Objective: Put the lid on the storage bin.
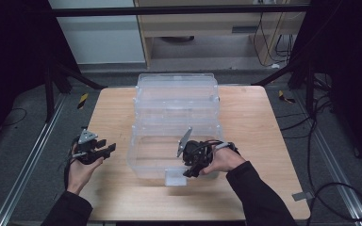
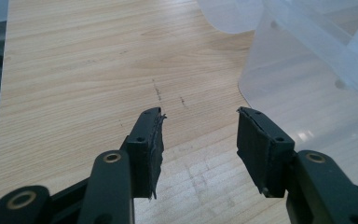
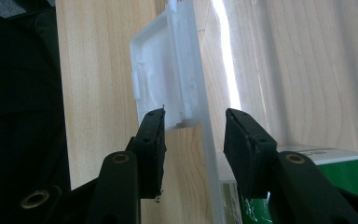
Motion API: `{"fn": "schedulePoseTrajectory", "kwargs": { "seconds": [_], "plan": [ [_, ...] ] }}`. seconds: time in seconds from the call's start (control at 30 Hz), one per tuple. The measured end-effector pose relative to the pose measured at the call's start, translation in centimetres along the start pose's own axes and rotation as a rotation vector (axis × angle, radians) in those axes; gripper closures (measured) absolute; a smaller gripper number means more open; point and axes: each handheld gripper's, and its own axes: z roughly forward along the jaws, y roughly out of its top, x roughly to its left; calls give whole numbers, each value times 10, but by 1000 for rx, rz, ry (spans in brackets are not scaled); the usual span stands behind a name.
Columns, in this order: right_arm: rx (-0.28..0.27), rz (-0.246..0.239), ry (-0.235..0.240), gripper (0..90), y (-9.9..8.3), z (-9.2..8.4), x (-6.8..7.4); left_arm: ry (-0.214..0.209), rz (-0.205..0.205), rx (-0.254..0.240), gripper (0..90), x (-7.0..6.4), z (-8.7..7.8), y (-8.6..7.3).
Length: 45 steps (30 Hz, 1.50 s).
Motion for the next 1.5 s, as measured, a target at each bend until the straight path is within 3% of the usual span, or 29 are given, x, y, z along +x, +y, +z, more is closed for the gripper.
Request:
{"fn": "schedulePoseTrajectory", "kwargs": {
  "seconds": [0.17, 0.3, 0.4, 0.63, 0.73, 0.9, 1.17, 1.43, 1.5],
  "plan": [
    [24, 1, 10, 626, 3, 5, 1, -4, 3, -4, 487, 1, -2, 1],
    [54, 19, 15, 644, 4, 9, -1, -9, -20, -14, 481, 1, -3, 1],
    [57, 19, 13, 655, 4, 11, -2, -42, -52, -39, 470, 1, -3, 2],
    [49, 24, 14, 651, 3, 12, -1, -56, 9, -75, 458, 6, -13, 16],
    [39, 24, 12, 652, 2, 12, 0, -81, 4, -102, 456, 7, -16, 22],
    [37, 26, 13, 653, 1, 12, -1, -112, 79, -135, 457, 12, -24, 41],
    [29, 14, 10, 654, 1, 12, 0, -163, 160, -169, 454, 15, -36, 77],
    [27, 7, 10, 654, 0, 12, 0, -216, 248, -156, 451, 8, -43, 112],
    [26, 5, 11, 655, 0, 12, 0, -197, 290, -151, 450, 5, -44, 122]
  ]
}}
